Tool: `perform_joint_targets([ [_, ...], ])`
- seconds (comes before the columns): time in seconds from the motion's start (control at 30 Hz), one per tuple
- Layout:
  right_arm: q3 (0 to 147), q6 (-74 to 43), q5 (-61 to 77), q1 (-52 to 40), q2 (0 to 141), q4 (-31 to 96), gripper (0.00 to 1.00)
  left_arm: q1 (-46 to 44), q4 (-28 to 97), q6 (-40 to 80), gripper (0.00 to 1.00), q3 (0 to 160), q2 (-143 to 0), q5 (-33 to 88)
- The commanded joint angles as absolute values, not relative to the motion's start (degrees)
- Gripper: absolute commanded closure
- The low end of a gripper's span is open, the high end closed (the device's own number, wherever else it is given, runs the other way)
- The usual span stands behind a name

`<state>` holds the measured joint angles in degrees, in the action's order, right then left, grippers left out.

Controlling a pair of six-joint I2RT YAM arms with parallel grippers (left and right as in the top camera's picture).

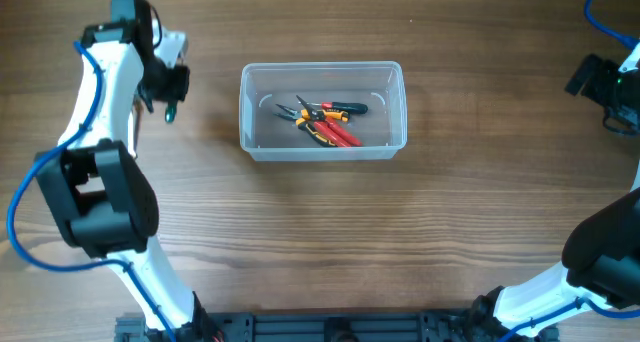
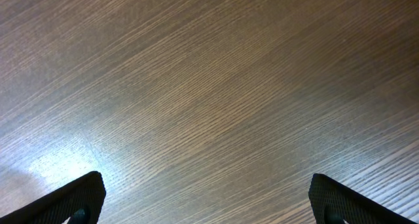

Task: Pack container
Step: 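Carry the green screwdriver into the container and release it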

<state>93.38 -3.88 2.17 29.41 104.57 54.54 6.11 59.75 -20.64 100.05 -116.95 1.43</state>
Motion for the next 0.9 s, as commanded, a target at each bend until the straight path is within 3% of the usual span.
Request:
perform_joint_targets([
  [0.0, 93.3, -4.9, 2.6, 29.2, 104.7, 54.4, 0.0, 1.7, 59.8, -20.2, 0.96, 104.9, -111.4, 3.9],
  [0.43, 93.3, -4.9, 2.6, 29.2, 104.7, 54.4, 0.0, -20.5, 67.8, -26.1, 0.96, 106.1, -106.9, 11.0],
  [0.87, 93.3, -4.9, 2.6, 29.2, 104.7, 54.4, 0.0, -23.4, 70.6, -33.1, 0.96, 106.0, -117.2, 14.1],
])
